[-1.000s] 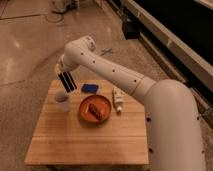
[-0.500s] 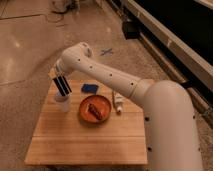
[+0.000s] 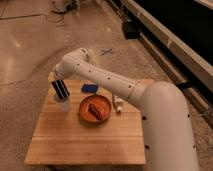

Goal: Place the eraser in the ceramic cup

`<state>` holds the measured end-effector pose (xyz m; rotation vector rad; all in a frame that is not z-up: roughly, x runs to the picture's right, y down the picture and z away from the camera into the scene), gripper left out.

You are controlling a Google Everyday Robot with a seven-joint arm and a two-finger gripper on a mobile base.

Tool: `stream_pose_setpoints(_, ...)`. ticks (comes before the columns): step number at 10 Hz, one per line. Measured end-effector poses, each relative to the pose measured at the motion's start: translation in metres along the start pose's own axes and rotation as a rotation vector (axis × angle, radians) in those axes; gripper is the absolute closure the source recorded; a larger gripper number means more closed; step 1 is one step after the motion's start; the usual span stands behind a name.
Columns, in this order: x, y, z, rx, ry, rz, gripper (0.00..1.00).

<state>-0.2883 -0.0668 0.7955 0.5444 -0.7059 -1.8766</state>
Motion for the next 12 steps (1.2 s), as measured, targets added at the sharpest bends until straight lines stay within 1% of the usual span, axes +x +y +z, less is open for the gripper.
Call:
stream_pose_setpoints(1,0.0002,-0.0033,0.0014,0.008,0.004,0.002,0.69)
stream_pose_setpoints(2,0.0000,-0.0076,0.0032,0.019,0.008,0.002,0.57)
stream_pose_setpoints(4,-0.0009,-0.0102,0.0057,0.027,0.017,0.001,0.40)
stream_pose_setpoints(5,-0.0019,-0.0099,0.0074,0.030,0.021,-0.005,0.29)
stream_pose_setpoints(6,-0.0029,-0.0094,0.0095,0.035,0.031,-0.024,0.21)
stream_pose_setpoints(12,-0.0031,-0.0092,0.0101,0.037,0.035,-0.032,0.20)
